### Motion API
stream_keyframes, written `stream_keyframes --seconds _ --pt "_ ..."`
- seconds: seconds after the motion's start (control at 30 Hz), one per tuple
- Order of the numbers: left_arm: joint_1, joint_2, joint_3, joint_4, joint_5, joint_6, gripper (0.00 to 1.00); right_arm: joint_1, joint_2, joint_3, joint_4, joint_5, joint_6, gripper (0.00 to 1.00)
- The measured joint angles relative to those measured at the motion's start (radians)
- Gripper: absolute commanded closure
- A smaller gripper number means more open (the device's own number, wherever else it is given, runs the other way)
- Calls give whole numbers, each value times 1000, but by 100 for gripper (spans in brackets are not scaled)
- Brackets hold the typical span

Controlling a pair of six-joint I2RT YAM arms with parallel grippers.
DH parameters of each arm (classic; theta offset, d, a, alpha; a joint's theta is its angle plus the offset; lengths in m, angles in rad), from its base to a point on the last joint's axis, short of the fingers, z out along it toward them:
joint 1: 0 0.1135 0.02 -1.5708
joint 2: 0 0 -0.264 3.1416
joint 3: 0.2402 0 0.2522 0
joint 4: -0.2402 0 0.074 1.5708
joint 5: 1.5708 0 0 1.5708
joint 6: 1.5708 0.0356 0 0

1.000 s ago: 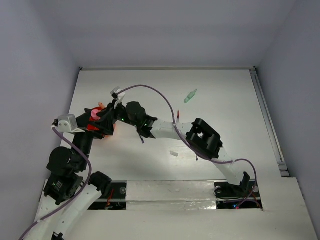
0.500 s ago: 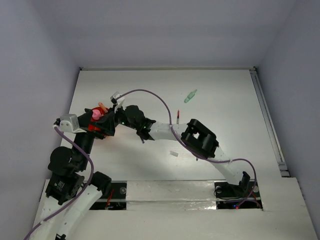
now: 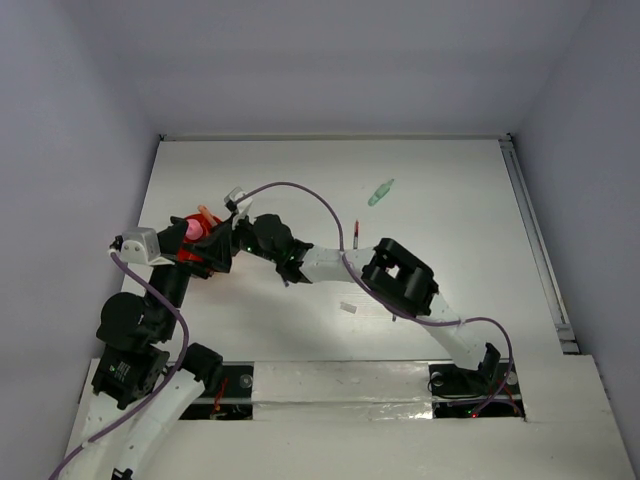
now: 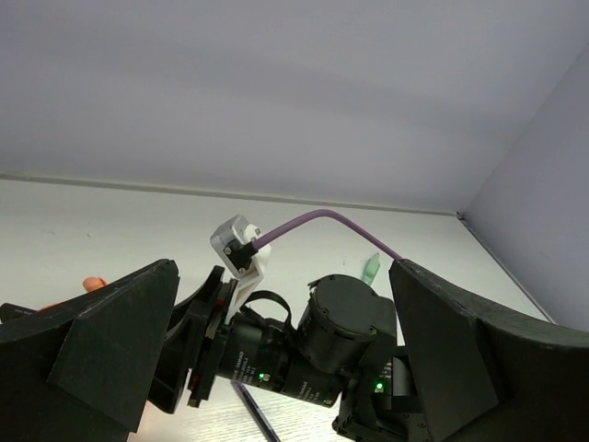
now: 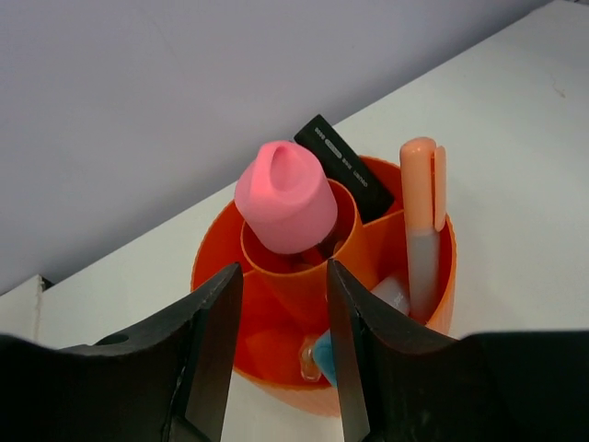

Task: Sort the stationery into containers
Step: Place the pen in the storage box, then pick up the pen from the center of the board.

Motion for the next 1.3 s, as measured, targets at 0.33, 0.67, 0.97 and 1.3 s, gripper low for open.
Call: stream_keyframes --seconds 0.33,0.67,0.97,1.3 --pt "12 2 0 0 13 0 1 0 -291 -268 -6 84 -20 81" --pt "13 2 0 0 48 0 1 -340 -742 -492 -386 276 70 61" --pt "19 2 0 2 76 0 1 -653 -567 -487 -804 358 101 10" --pt "19 2 0 6 93 0 1 -635 -258 -209 -984 357 102 12"
